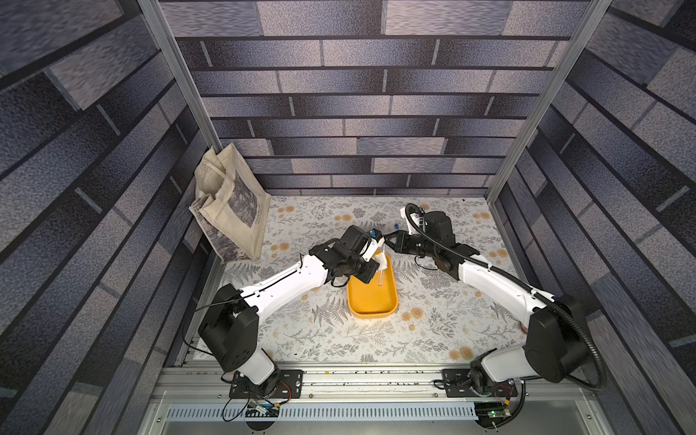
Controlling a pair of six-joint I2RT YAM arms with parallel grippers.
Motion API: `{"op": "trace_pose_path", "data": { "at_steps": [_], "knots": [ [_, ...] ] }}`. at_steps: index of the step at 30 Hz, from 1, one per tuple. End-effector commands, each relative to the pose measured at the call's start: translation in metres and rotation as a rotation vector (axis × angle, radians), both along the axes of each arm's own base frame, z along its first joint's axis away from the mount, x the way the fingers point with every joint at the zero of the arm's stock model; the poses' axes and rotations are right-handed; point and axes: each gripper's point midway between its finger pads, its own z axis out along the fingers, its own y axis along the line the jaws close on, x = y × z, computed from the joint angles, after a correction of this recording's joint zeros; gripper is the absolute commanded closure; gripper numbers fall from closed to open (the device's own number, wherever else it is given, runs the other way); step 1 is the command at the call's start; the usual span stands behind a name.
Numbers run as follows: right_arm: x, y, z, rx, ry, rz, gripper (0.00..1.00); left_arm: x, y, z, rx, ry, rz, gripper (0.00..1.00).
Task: Wipe the exteriors of test tubes
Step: Wipe the dirt from the test tube.
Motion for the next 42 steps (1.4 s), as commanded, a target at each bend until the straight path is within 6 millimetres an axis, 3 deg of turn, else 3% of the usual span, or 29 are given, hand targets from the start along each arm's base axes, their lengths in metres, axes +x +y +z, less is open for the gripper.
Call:
{"op": "trace_pose_path", "data": {
  "at_steps": [1,10,18,33,38,42],
  "knots": [
    [-0.003,-0.001,-0.004,-0.017,-0.005,0.004,0.89,0.017,-0.003,0.015,-0.012,-0.037,-0.011,0.98],
    [-0.002,-0.003,-0.007,-0.026,-0.003,-0.006,0.88,0.027,-0.009,0.029,-0.02,-0.06,-0.02,0.98],
    [0.004,-0.004,-0.002,-0.018,-0.011,-0.021,0.88,0.01,-0.008,0.018,-0.008,-0.034,-0.041,0.98],
    [0.017,-0.01,0.002,-0.009,-0.016,-0.041,0.88,-0.045,-0.001,-0.011,0.014,0.029,-0.083,0.97],
    [0.014,-0.012,0.001,-0.005,-0.013,-0.04,0.88,-0.04,-0.002,-0.01,0.023,0.022,-0.081,0.97],
    [0.011,-0.012,0.0,-0.004,-0.009,-0.037,0.88,-0.025,-0.007,-0.006,0.013,0.009,-0.065,0.98]
  ]
}}
